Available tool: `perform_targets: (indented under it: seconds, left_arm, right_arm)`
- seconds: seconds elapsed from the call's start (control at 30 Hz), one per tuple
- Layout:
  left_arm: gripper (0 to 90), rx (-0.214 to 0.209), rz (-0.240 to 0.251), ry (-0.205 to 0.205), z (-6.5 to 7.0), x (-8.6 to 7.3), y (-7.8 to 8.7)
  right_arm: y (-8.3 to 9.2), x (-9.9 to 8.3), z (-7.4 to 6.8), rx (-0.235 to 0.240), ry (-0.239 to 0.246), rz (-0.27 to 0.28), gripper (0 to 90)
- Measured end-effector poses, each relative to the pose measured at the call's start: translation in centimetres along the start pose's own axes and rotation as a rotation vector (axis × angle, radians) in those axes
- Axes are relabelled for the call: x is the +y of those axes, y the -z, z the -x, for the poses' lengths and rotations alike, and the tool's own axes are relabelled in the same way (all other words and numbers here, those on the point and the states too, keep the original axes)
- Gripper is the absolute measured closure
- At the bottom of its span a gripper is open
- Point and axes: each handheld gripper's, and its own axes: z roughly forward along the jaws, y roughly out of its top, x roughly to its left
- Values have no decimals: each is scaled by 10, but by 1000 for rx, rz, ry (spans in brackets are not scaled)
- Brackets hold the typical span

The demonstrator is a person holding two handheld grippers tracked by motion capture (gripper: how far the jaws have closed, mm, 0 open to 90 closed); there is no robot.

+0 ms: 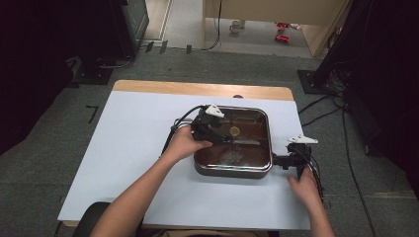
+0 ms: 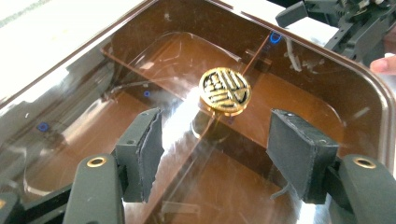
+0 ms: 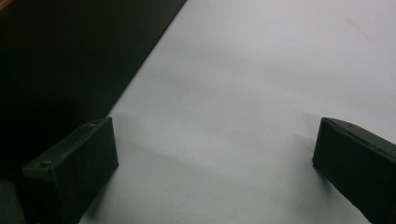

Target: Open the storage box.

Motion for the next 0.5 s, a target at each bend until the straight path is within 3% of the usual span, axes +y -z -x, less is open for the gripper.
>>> perform_targets:
  seconds: [0.33, 0.4, 0.5]
  left_arm:
    - [389, -23, -8, -2, 1, 6, -26]
    - [397, -26, -25, -13, 2, 5, -31]
    - [444, -4, -7, -37, 3, 5, -34]
  right_arm:
    - [0, 0, 0, 0, 0, -1, 0]
    - [0, 0, 0, 0, -1, -1, 0]
    - [0, 0, 0, 0, 0, 0, 0]
